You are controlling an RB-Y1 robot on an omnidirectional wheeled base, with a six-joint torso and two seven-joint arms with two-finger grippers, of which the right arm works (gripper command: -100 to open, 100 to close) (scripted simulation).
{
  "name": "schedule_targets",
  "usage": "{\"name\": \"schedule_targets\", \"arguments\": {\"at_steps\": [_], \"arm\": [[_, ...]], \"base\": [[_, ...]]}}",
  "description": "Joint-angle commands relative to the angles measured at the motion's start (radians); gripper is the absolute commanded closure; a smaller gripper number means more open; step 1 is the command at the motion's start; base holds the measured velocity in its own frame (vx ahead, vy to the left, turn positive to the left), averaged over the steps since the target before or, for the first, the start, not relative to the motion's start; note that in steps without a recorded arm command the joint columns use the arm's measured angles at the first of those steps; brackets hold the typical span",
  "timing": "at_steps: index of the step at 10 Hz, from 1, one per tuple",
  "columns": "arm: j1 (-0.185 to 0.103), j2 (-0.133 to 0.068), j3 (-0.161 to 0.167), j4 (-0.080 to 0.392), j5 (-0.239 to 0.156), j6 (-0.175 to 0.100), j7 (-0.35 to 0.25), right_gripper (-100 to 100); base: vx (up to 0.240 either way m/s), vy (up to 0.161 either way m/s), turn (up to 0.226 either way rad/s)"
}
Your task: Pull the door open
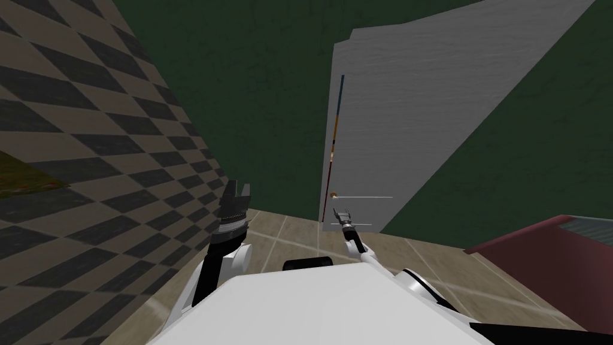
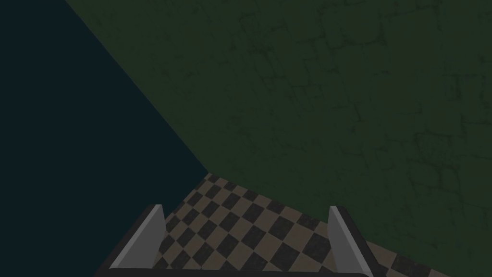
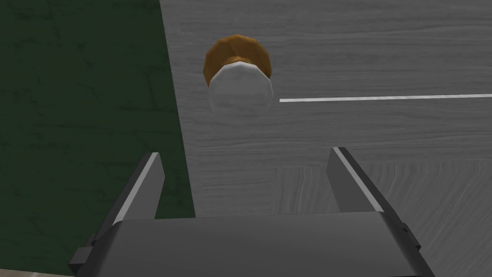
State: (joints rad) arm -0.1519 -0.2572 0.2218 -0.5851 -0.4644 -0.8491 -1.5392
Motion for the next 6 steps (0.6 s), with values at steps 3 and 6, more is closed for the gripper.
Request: {"name": "schedule_targets", "arguments": {"at_steps": [3,6], "arm": [[0.01,-0.035,-0.012,0.027,-0.01,-0.026,-0.04,-100],[0.027,-0.07,-0.024,0.041,-0.019,-0.044,-0.073,-100]], "base": [[0.183,0.033,0.108],[0.186,0.027,0.112]]}}
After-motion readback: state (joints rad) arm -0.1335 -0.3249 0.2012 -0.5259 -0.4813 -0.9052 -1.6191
